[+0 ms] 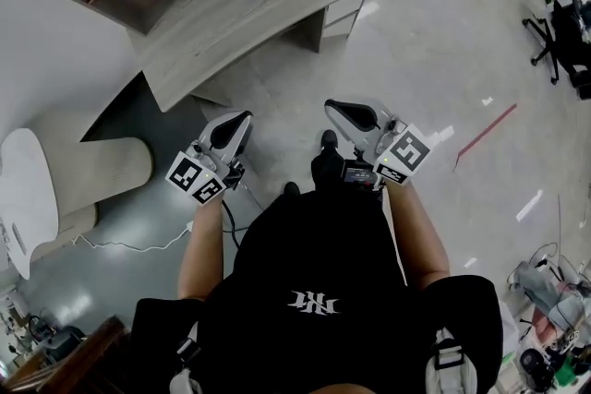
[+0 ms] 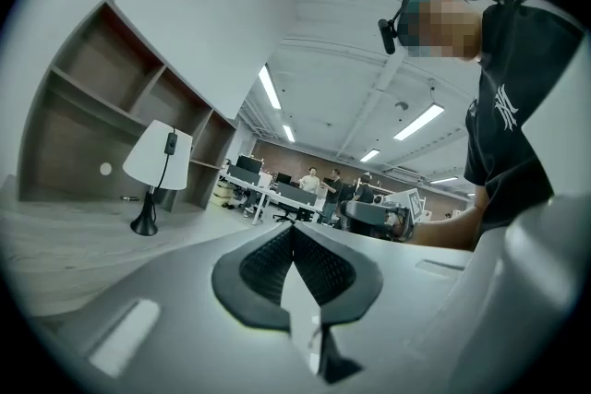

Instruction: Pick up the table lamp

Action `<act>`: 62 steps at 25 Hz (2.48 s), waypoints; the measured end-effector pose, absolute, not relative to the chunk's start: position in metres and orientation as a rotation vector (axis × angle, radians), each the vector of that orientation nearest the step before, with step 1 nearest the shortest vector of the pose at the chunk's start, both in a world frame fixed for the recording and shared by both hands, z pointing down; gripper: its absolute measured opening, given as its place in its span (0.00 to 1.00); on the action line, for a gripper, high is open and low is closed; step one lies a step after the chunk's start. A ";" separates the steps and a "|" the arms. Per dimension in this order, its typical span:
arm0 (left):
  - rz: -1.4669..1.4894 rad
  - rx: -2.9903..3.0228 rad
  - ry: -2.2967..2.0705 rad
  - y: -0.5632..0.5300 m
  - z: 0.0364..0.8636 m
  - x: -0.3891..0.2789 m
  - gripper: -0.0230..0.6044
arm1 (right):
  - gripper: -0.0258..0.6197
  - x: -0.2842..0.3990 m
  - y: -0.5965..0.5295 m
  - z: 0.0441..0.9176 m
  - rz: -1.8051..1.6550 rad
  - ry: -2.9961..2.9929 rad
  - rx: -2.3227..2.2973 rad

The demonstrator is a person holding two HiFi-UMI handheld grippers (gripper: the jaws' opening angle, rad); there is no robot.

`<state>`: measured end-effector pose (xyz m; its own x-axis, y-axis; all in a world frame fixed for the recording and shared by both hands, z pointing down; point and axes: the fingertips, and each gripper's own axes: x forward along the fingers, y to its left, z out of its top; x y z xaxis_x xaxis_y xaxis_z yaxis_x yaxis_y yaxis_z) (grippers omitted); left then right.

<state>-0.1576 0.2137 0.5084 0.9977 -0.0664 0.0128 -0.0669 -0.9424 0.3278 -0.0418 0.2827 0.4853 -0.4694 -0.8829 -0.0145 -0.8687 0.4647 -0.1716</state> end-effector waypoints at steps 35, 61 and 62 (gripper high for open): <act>-0.006 2.702 -0.329 0.101 0.503 -0.053 0.02 | 0.04 0.095 0.167 0.480 -0.367 2.641 -1.303; 0.017 2.498 -0.317 -0.160 0.552 -0.070 0.03 | 0.04 0.138 -0.110 0.491 -0.608 2.591 -1.322; 0.019 2.489 -0.317 -0.168 0.555 -0.071 0.03 | 0.04 0.139 -0.119 0.494 -0.629 2.597 -1.325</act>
